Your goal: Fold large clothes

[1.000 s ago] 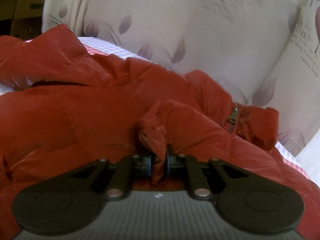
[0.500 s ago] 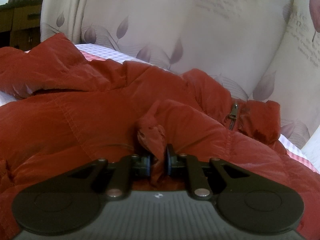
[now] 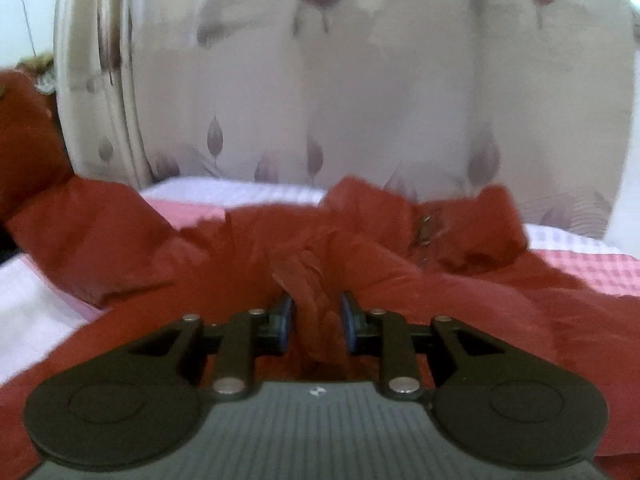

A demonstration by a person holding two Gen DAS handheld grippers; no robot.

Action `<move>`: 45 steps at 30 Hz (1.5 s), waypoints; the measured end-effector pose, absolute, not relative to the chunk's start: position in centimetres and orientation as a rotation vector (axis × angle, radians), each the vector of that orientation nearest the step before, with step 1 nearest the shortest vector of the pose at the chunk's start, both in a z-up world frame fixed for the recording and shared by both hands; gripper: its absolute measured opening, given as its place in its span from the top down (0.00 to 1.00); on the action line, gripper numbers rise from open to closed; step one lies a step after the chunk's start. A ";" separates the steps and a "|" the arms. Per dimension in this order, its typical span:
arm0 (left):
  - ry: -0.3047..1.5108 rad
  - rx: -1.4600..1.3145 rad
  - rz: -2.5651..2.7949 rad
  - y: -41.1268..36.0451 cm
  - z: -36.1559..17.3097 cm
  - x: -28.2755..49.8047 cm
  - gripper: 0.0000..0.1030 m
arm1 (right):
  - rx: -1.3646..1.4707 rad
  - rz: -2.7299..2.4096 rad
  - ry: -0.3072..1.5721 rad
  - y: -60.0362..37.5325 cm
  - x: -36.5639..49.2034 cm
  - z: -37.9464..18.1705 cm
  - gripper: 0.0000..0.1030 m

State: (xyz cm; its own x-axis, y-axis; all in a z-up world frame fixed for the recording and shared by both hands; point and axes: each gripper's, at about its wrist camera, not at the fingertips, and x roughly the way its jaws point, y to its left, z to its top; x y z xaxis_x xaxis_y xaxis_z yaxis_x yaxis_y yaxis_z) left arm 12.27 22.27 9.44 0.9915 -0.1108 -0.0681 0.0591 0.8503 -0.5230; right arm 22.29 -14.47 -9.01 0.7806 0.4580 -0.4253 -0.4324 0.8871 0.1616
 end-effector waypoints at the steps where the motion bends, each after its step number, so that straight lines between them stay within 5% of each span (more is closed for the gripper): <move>1: 0.094 -0.525 -0.126 20.1 10.3 12.6 0.97 | 0.066 0.484 0.457 -15.5 21.6 -8.4 0.75; 6: 0.139 -0.461 -0.332 8.9 11.4 15.0 0.97 | 0.193 0.487 0.399 -21.6 18.2 -7.0 0.35; 16: 0.429 -0.262 -0.536 -7.2 1.0 20.5 0.93 | 0.385 0.398 0.359 -32.8 14.0 -7.6 0.34; 19: 0.518 -0.180 -0.554 -9.0 -2.5 22.1 0.71 | 0.400 0.375 0.375 -34.7 14.0 -8.5 0.33; 21: 0.549 -0.145 -0.564 -9.4 -3.9 22.1 0.25 | 0.414 0.371 0.382 -35.2 14.1 -9.2 0.33; 24: 0.463 -0.171 -0.550 -8.3 -4.3 20.5 0.00 | 0.443 0.371 0.381 -35.6 14.7 -9.6 0.32; 28: 0.394 -0.200 -0.546 -5.1 -2.7 18.8 0.00 | 0.459 0.399 0.375 -35.0 15.9 -9.2 0.32; 30: 0.373 -0.157 -0.494 -4.9 -1.5 18.8 0.21 | 0.388 0.413 0.372 -33.8 16.4 -8.3 0.33; 31: 0.377 -0.130 -0.457 -3.9 -1.3 18.8 0.29 | 0.343 0.417 0.362 -32.9 16.8 -7.8 0.48; 32: 0.394 -0.120 -0.428 -2.9 -1.3 19.3 0.48 | 0.290 0.424 0.350 -31.9 17.3 -7.2 0.72; 33: 0.415 -0.126 -0.408 -2.0 -1.5 20.0 0.63 | 0.241 0.425 0.353 -30.7 18.0 -6.8 0.81; 34: 0.442 -0.143 -0.378 -1.0 -1.8 20.9 0.66 | 0.203 0.427 0.363 -29.5 18.9 -6.5 0.88; 45: 0.618 -0.173 -0.162 4.9 -7.4 28.7 0.67 | -0.113 0.411 0.532 -22.0 28.4 -10.5 0.92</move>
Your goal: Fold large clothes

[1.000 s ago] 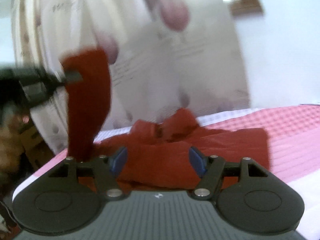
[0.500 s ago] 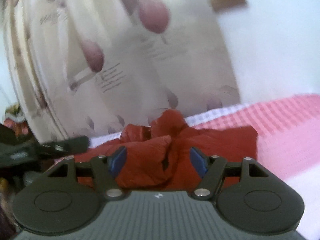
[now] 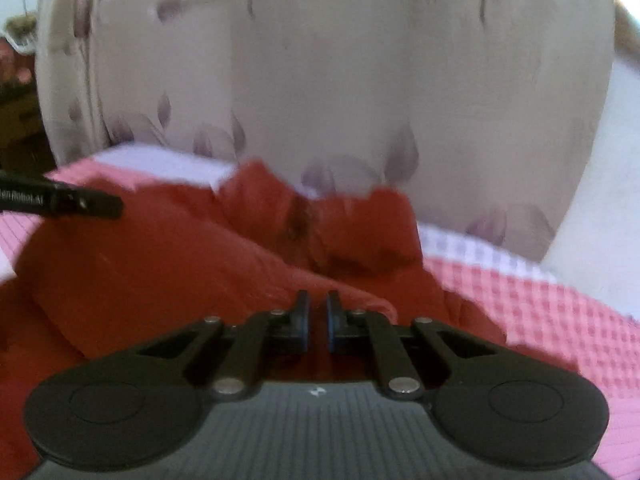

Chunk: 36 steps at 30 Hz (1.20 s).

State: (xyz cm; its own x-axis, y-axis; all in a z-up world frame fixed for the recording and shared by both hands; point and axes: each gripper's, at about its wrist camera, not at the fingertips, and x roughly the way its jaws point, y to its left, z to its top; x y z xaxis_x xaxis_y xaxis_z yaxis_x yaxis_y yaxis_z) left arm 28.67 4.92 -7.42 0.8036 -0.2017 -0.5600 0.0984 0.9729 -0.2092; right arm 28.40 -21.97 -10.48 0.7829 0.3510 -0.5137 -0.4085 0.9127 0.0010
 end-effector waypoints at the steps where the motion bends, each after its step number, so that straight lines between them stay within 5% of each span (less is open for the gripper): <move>1: 0.628 -0.190 -0.154 5.4 -8.1 28.9 0.66 | -0.114 0.405 0.540 -22.1 28.5 -11.0 0.92; 20: 0.671 -0.236 -0.213 7.8 -13.2 30.2 0.68 | 0.053 0.462 0.627 -24.3 30.1 -16.6 0.96; 28: 0.692 -0.474 -0.198 11.2 -14.3 30.7 0.88 | 0.046 0.458 0.600 -24.2 30.2 -16.8 0.95; 36: 0.599 -0.402 -0.150 11.0 -9.8 28.8 0.83 | 0.064 0.459 0.589 -24.8 29.8 -15.7 0.95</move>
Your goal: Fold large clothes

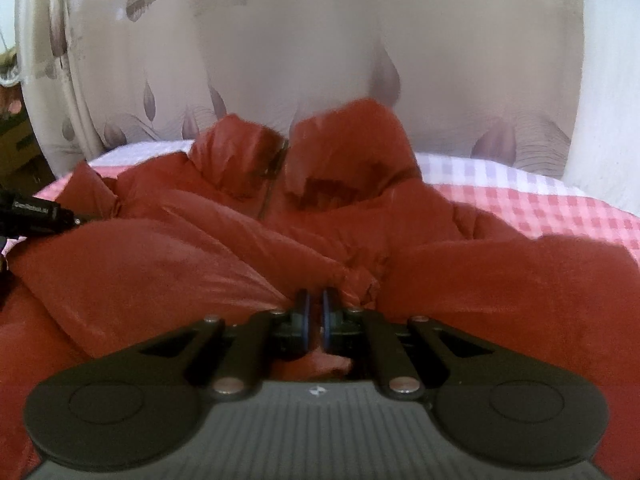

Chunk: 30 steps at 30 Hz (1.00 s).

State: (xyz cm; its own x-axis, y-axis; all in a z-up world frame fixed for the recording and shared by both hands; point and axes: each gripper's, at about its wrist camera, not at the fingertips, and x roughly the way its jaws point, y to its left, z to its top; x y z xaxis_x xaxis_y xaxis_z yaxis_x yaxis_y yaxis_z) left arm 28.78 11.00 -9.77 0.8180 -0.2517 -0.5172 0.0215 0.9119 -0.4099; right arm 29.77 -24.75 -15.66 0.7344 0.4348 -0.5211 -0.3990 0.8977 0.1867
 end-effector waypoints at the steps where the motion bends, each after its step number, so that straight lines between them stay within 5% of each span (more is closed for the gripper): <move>1: 0.574 -0.410 -0.143 11.3 -8.9 28.4 0.79 | 0.060 0.449 0.592 -24.8 29.6 -15.1 0.93; 3: 0.543 -0.419 -0.157 11.4 -7.4 28.3 0.68 | 0.024 0.444 0.537 -24.7 28.7 -13.4 0.92; 9: 0.639 -0.310 -0.144 8.7 -7.6 30.9 0.62 | 0.035 0.547 0.408 -21.7 28.0 -8.3 0.92; 20: 0.620 -0.245 -0.154 8.9 -12.1 31.6 0.56 | -0.049 0.640 0.542 -15.1 32.2 -13.9 0.93; 26: 0.658 -0.468 -0.123 12.2 -13.7 32.3 0.85 | 0.129 0.681 0.597 -17.1 33.4 -15.6 0.94; 30: 0.667 -0.578 -0.134 13.7 -14.4 32.5 0.87 | 0.212 0.710 0.626 -18.2 34.4 -15.9 0.94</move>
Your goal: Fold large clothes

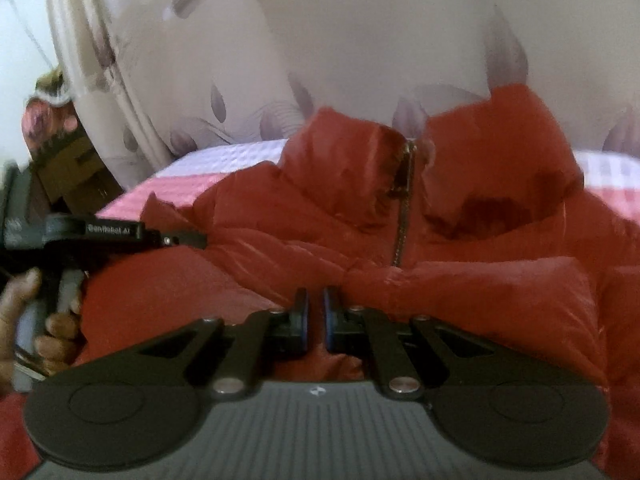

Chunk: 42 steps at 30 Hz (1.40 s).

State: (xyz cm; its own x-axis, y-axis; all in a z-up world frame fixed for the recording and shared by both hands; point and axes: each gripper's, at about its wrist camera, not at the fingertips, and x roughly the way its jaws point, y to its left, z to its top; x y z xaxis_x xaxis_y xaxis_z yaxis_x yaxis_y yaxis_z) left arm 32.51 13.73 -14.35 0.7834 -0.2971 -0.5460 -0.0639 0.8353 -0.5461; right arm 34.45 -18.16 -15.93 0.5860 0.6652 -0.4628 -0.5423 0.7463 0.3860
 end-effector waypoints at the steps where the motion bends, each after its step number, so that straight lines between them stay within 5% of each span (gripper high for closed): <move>1: 0.667 -0.560 -0.127 13.5 -14.2 32.5 0.87 | 0.255 0.721 0.641 -18.9 34.8 -15.9 0.94; 23: 0.676 -0.515 -0.099 13.5 -14.4 32.4 0.87 | 0.246 0.525 0.639 -26.0 31.9 -17.7 0.96; 28: 0.689 -0.318 -0.063 11.2 -12.3 31.9 0.87 | 0.246 0.519 0.620 -26.1 31.5 -17.3 0.96; 29: 0.697 -0.308 -0.090 10.9 -11.4 31.3 0.77 | 0.241 0.514 0.609 -26.2 31.2 -16.9 0.96; 30: 0.684 -0.331 -0.126 10.9 -10.1 30.0 0.48 | 0.228 0.490 0.608 -26.4 30.6 -16.2 0.95; 32: 0.623 -0.362 -0.164 10.9 -7.7 27.0 0.12 | 0.247 0.426 0.587 -27.4 27.9 -13.9 0.83; 33: 0.590 -0.353 -0.170 10.9 -6.3 25.2 0.03 | 0.265 0.435 0.550 -28.1 25.9 -12.9 0.77; 35: 0.563 -0.313 -0.180 11.1 -4.0 21.6 0.00 | 0.311 0.508 0.487 -30.1 21.0 -11.5 0.27; 36: 0.572 -0.312 -0.200 11.4 -3.1 19.9 0.00 | 0.336 0.534 0.464 -31.0 18.2 -11.1 0.18; 42: 0.664 -0.328 -0.323 14.8 -3.5 8.5 0.00 | 0.382 0.549 0.426 -36.6 2.0 -11.4 0.13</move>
State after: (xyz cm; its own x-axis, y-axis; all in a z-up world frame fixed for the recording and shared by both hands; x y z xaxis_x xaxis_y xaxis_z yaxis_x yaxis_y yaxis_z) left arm 8.50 14.84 -3.49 0.7423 -0.3919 -0.5435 0.1856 0.8996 -0.3952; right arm 1.95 -36.60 -11.44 0.7710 0.5703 -0.2835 -0.4157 0.7878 0.4545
